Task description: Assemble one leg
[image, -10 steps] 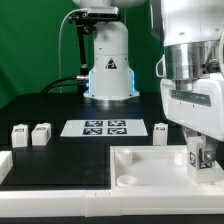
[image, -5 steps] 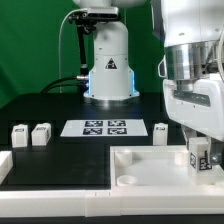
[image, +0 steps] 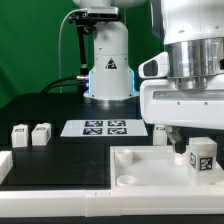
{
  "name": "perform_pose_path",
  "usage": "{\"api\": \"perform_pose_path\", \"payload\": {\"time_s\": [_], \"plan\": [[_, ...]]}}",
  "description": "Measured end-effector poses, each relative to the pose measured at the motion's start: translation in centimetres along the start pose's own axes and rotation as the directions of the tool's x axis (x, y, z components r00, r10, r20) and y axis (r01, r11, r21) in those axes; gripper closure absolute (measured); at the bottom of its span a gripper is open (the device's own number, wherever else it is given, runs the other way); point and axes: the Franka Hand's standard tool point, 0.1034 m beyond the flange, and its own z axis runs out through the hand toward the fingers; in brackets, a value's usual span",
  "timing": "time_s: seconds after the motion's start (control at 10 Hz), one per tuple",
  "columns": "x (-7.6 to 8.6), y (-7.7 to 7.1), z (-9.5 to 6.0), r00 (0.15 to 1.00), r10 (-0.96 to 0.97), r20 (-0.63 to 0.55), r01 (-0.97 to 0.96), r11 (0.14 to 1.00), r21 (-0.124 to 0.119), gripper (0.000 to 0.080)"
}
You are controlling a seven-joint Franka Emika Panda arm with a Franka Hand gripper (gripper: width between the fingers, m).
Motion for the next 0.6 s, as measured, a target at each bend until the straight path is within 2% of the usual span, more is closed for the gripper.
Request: {"api": "perform_pose_path", "payload": {"time_s": [0.3, 0.4, 0.5, 0.6], "plan": [[0.00, 0.08, 0.09, 0.949, -0.316, -0.003, 0.316, 0.949, -0.013, 0.0151], [0.00, 0.08, 0.07, 0.904, -0.427, -0.004, 0.427, 0.904, -0.022, 0.0151], [0.03, 0.03, -0.01, 0.823, -0.567, -0.003, 0.567, 0.823, -0.036, 0.0151], [-0.02, -0.18, -0.28, 0.787, -0.617, -0.011, 0.616, 0.787, -0.042, 0.0151]]}}
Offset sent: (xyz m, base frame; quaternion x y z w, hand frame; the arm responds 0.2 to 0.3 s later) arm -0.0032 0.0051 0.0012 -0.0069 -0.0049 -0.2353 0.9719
